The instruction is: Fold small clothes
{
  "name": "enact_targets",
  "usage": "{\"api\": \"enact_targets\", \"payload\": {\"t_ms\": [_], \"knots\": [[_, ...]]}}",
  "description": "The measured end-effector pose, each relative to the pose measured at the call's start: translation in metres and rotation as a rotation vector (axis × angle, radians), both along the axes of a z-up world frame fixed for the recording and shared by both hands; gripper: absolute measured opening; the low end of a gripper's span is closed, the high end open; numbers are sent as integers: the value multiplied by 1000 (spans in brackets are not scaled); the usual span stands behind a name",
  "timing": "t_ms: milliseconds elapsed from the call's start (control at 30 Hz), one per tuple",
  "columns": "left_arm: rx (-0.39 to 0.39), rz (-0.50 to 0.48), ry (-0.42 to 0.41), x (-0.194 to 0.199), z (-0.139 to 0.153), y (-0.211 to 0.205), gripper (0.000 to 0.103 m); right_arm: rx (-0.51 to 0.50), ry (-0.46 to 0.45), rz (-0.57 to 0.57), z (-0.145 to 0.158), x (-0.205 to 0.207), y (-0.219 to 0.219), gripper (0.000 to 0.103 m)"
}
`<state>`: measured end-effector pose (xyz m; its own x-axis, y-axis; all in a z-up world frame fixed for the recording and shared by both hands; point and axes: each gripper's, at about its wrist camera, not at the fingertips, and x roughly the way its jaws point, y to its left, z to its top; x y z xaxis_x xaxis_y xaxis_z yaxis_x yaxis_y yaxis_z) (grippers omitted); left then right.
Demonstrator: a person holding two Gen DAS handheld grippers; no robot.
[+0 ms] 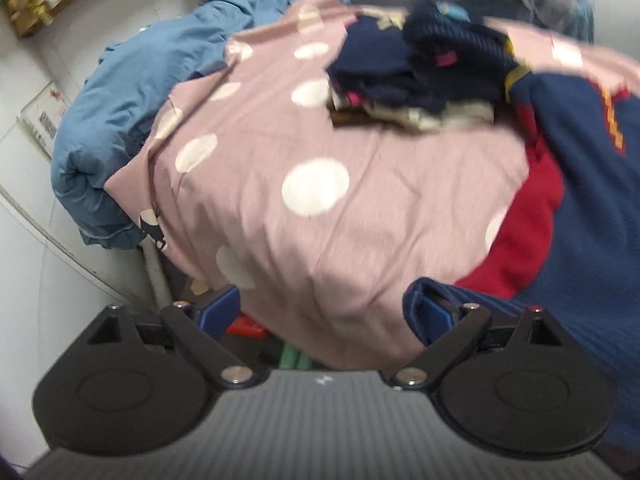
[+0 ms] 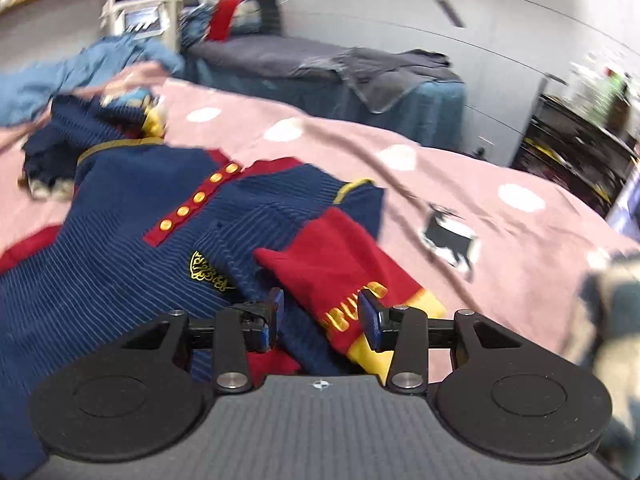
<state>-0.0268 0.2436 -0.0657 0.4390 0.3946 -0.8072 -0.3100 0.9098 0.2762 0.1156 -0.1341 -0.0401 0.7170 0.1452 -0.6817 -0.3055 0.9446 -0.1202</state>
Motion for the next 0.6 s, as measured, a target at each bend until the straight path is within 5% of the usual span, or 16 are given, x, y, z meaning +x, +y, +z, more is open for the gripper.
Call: {"api": "enact_targets", "payload": {"t_ms": [100,167,233,467,600], "knots": [[20,-34,100,0,-13,-2,103,-91,-4,17,-11,8,12,65],[-10,-60,145,-5,-20,-3,103,-136,-1,8,-18,13,11,32],[-10,-43,144,-12,-21,2,103,-97,-27,-21,-10,10,-3,17],[21,73,141,-23,-10,40,103,39,-169,-188,71,-23,-67,12],[-15,142,4,-21,12,49,103,128,-251,-300,119,-41,-116,12]]}}
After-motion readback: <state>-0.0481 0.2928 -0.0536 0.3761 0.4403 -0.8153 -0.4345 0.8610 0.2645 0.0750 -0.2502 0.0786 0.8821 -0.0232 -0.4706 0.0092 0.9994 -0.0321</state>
